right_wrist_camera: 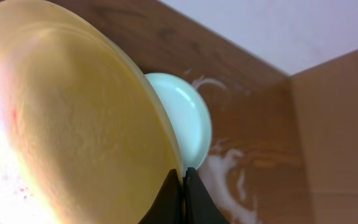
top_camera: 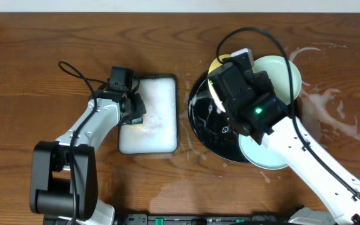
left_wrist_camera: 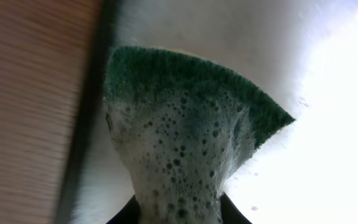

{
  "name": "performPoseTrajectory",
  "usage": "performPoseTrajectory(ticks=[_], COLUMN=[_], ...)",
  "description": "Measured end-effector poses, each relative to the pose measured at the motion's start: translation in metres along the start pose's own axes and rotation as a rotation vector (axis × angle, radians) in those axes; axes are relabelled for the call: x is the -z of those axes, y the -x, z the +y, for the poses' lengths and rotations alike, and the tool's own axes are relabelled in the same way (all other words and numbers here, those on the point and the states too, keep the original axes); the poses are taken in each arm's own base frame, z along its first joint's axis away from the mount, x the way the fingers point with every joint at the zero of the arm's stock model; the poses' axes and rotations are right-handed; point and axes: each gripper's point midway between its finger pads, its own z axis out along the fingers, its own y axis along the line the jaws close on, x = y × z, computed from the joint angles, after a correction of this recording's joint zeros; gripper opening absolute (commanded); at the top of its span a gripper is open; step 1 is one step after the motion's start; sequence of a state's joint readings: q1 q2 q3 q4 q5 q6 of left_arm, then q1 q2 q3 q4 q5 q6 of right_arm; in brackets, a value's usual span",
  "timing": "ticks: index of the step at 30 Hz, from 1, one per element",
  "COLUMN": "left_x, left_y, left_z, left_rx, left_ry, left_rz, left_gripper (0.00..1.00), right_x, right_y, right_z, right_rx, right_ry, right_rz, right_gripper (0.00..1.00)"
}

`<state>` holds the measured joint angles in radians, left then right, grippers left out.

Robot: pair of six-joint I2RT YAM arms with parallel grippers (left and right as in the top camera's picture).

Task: Clean dirty plates on tray and stack at the side

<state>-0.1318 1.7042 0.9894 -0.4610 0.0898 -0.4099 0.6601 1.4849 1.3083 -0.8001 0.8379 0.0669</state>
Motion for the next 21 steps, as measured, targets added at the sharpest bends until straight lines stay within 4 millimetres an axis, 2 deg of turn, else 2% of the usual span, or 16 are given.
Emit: performPoseTrajectory(ticks=[6,7,9,12,14,17,21], left_x=[-0.002,-0.002,-0.002,-0.002,-0.002,-0.002,-0.002], left_y=[-0.004,-0.005,-0.005,-0.005,-0.005,-0.006,-0.005], left_z=[-0.01,-0.01,-0.011,-0.011,-0.011,-0.012,-0.013], left_rx=[-0.001,-0.002,-0.004,-0.008,-0.019,-0.016,-0.017], left_ry=[-0.054,-0.058,-0.062,-0.063,-0.066,-0.07,-0.074], left_rz=[0.028,0.03,0.031,0.033,0.034,0.036,0.034], left_gripper=[0.12,0.16,0.32,0.47,0.52,0.5,0.4], right_x=[0.008,0.008,0.008,0.008,0.008,0.007,0.002], right_y=[0.004,0.004,0.004,0.004,0.003,-0.001,-0.007], right_z=[0.002,0.001,0.001,0.001,0.003,0.01,0.015], right_rx=[0.073,0.078,0.086,0.092,0.093,0.096,0.066], right_ry=[-0.029,-0.033,-0.035,-0.034,-0.021,0.025,0.08], right_rz=[-0.026,-0.026,-0.025,-0.024,-0.021,-0.008,0.022], right_gripper=[0.01,0.01,0.01,0.01,0.01,0.01,0.01])
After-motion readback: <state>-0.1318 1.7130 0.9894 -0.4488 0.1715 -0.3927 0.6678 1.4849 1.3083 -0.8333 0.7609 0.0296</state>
